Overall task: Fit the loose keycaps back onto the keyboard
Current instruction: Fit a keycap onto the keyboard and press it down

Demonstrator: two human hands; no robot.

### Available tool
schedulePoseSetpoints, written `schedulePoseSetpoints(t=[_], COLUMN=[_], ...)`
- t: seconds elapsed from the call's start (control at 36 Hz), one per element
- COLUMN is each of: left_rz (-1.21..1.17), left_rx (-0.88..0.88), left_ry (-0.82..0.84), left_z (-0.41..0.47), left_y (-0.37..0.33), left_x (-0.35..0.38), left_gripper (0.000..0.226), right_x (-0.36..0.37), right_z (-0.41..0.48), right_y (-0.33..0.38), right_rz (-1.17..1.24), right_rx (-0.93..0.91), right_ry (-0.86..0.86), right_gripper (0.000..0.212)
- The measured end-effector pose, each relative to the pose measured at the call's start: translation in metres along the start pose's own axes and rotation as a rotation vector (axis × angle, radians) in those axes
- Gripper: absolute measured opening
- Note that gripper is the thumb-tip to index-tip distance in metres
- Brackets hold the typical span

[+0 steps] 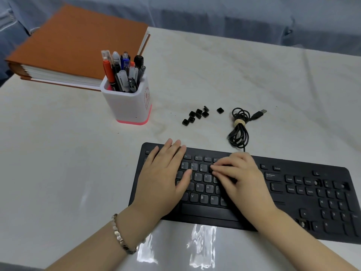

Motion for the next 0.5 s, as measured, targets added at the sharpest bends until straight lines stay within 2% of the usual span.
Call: schedulePoseSetpoints(t=[0.11, 0.19, 0.31, 0.5], left_rz=[-0.011, -0.014, -0.010, -0.010], left_rx=[-0.001, -0.001, -0.002, -0.003], left_ry=[-0.009, -0.010, -0.001, -0.008], left_z=[0.000, 0.000, 0.000, 0.000], left_y=[0.001, 0.001, 0.001, 0.001], left_x=[0.001, 0.001, 0.001, 0.001], left_gripper=[0.050, 0.050, 0.051, 0.050], right_x=[-0.002, -0.002, -0.001, -0.002], right_z=[0.005, 0.006, 0.005, 0.000], right_y=[-0.004, -0.008, 0.000, 0.003], right_rz=[0.137, 0.163, 0.044, 0.035], right_rx=[0.128, 0.209, 0.095, 0.056], right_ry=[0.054, 0.100, 0.098, 0.069], right_gripper=[0.007, 0.013, 0.004, 0.009])
Point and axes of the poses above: each hand's wrist, its own z-axis towards the middle knuckle, its own x-axis out of the palm, y = z × x, the point moved 6 cm from there along z, towards the middle knuckle
